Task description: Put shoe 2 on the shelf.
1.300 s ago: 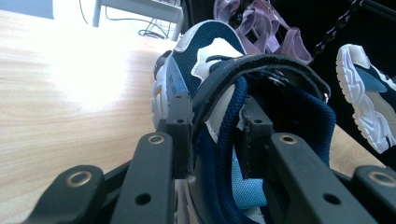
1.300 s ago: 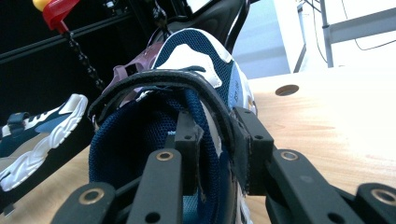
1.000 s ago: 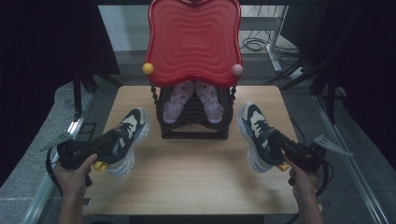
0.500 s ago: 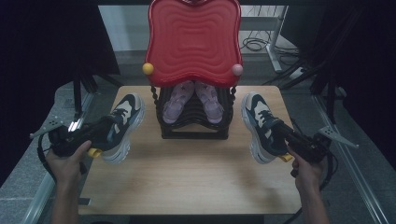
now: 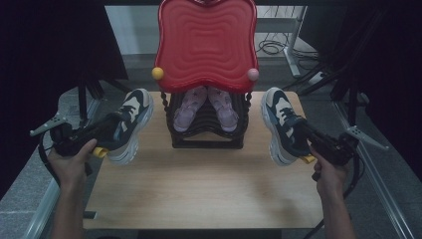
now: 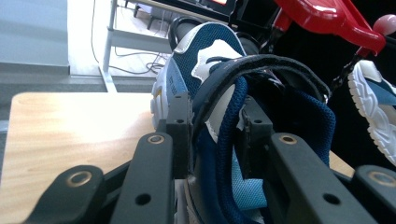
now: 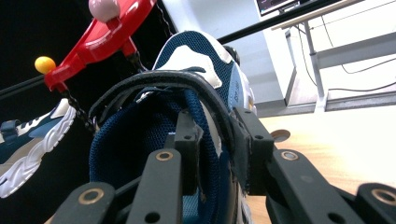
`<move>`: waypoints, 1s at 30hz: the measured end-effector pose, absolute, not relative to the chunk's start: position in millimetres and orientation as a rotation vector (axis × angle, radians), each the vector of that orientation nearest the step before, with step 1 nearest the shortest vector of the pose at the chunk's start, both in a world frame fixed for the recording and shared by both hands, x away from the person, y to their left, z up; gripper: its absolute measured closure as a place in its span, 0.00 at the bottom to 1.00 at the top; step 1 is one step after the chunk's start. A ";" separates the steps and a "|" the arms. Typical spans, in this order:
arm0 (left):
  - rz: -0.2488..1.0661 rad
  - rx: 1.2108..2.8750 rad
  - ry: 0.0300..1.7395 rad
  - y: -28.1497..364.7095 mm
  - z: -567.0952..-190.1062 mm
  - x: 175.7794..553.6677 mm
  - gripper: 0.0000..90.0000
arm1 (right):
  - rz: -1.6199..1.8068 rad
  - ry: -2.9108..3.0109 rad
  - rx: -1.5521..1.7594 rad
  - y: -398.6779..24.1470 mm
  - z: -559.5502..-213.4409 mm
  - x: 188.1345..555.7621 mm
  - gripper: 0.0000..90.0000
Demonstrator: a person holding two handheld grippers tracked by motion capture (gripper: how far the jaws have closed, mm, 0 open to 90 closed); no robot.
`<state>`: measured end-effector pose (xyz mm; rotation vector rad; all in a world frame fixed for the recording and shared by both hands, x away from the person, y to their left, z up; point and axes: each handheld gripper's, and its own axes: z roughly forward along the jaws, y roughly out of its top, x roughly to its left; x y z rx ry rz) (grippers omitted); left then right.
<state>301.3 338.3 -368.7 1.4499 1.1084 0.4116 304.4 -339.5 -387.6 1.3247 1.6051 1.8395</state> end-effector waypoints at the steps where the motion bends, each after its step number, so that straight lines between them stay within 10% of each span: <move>1: 0.406 1.444 1.105 338.3 -367.2 303.0 0.79 | 1.840 1.602 1.323 -339.6 -385.6 304.8 0.81; 30: 0.458 1.368 1.075 332.7 -317.7 329.3 0.79 | 1.879 1.541 1.266 -337.7 -338.5 326.8 0.81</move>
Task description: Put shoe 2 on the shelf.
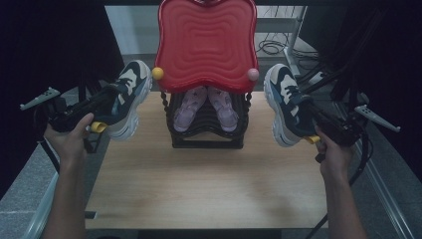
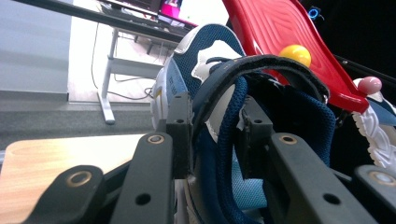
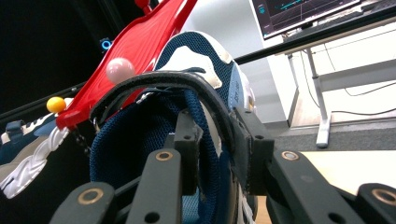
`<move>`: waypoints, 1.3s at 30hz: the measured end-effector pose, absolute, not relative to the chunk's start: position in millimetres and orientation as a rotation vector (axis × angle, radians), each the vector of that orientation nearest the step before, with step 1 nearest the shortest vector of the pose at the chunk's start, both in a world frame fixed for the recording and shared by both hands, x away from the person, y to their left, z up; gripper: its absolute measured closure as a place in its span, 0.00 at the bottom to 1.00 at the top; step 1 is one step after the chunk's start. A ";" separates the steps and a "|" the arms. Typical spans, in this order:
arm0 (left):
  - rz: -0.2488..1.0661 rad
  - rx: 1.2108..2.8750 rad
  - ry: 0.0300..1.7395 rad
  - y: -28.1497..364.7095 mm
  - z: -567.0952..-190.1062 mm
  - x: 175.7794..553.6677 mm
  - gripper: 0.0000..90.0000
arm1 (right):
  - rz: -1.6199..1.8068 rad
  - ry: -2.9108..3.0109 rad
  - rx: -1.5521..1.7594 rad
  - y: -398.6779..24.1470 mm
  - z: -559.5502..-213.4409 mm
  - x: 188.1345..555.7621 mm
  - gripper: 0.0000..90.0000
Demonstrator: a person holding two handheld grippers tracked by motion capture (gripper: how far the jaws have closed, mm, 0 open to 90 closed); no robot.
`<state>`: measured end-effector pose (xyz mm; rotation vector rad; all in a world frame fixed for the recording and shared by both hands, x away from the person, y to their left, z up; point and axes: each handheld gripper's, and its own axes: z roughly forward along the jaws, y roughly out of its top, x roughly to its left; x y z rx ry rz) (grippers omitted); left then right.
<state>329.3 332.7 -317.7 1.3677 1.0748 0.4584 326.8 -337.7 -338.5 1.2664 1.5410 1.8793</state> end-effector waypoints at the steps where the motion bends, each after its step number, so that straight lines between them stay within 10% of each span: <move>1: 0.460 1.364 1.074 332.5 -316.2 329.7 0.79 | 1.880 1.540 1.266 -337.3 -336.6 327.6 0.81; 39: 0.521 1.325 1.023 317.1 -258.9 345.4 0.79 | 1.932 1.515 1.185 -315.7 -263.8 353.0 0.80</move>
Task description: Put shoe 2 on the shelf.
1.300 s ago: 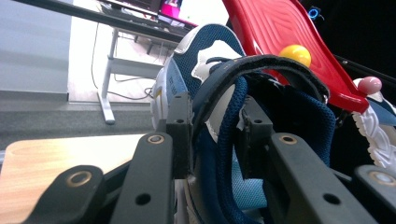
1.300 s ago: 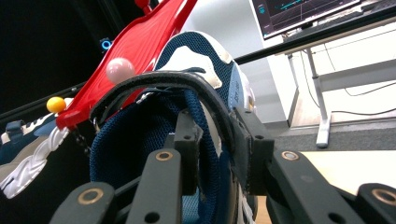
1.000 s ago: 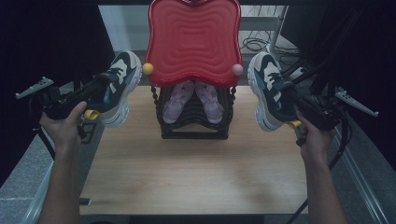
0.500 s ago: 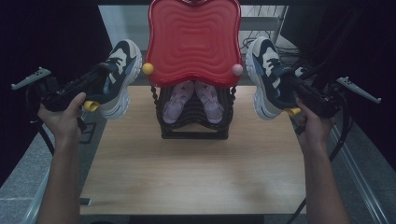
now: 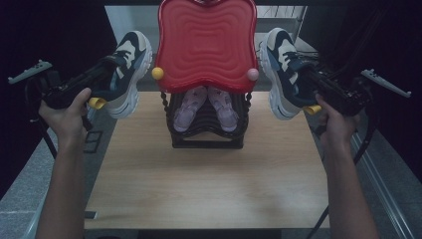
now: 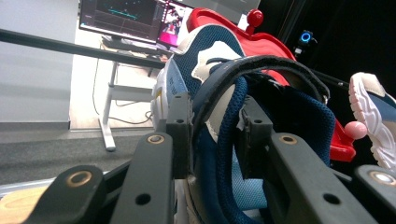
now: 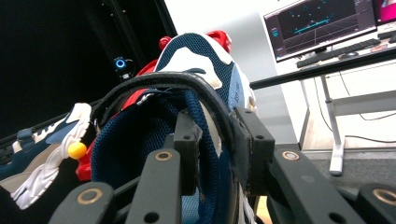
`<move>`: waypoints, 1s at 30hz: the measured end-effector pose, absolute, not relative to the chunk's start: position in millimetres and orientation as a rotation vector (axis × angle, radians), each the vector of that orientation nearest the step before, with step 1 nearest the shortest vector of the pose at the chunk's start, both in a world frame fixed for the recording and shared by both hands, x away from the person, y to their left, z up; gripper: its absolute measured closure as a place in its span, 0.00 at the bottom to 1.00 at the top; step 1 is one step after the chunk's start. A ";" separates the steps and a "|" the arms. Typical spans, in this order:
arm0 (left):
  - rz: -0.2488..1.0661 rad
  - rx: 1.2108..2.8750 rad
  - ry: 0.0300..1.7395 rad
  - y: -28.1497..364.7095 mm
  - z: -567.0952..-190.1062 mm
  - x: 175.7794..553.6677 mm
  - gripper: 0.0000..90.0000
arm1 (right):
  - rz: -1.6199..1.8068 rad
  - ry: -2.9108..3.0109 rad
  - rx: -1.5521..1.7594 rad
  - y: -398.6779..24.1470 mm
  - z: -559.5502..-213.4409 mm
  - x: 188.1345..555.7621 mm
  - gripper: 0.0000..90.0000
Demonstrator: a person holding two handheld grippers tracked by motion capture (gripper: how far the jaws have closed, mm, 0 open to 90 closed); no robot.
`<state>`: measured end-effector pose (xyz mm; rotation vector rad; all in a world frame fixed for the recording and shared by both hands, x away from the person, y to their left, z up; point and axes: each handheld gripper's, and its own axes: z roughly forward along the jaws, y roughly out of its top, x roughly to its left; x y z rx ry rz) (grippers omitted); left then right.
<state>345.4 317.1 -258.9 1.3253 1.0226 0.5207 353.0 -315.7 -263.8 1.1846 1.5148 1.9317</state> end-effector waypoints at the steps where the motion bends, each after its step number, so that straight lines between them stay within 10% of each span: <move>1: 0.520 1.323 1.021 316.4 -257.3 346.6 0.79 | 1.933 1.517 1.181 -314.6 -261.6 353.3 0.80; 30: 0.476 1.305 0.959 264.3 -211.0 372.8 0.79 | 1.940 1.593 1.125 -258.7 -207.3 380.0 0.80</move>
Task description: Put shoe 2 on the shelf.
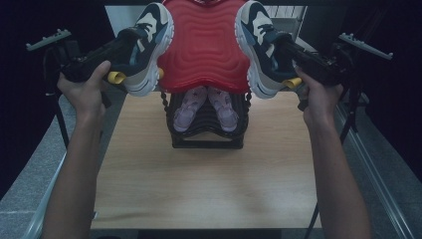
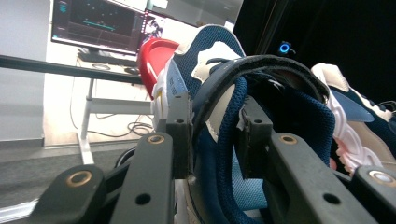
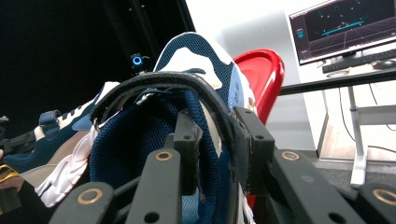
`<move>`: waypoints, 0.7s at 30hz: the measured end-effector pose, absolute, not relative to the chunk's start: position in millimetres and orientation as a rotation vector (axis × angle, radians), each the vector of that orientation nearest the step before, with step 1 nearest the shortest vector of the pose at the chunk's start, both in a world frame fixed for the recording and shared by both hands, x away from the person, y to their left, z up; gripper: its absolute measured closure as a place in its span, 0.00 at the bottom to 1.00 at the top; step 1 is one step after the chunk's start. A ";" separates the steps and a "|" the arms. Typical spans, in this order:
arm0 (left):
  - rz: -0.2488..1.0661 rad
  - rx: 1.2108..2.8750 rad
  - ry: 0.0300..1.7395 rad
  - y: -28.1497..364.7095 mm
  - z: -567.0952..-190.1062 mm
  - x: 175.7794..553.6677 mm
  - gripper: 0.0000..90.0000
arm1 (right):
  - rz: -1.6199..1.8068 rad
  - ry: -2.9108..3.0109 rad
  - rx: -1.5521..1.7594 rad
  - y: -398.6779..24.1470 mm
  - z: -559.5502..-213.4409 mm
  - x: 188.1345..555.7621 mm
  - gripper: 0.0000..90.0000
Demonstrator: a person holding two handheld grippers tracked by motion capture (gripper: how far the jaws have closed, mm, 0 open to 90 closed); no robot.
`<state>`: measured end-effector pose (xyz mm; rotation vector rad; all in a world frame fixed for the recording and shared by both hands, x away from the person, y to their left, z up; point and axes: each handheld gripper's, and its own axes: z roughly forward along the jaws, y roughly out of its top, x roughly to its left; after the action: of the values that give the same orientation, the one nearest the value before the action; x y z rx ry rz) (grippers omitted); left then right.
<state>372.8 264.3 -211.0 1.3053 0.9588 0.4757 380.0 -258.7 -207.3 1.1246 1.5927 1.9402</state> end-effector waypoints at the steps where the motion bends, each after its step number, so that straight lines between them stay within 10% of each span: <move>1: 0.473 1.304 0.960 262.8 -210.2 373.9 0.79 | 1.938 1.594 1.123 -256.8 -205.8 380.5 0.80; 21: 0.505 1.320 0.959 229.1 -192.6 397.5 0.79 | 1.956 1.611 1.132 -225.0 -194.1 396.9 0.80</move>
<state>397.5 229.1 -192.6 1.3197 0.9589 0.5048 396.9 -225.0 -194.1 1.1317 1.6109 1.9556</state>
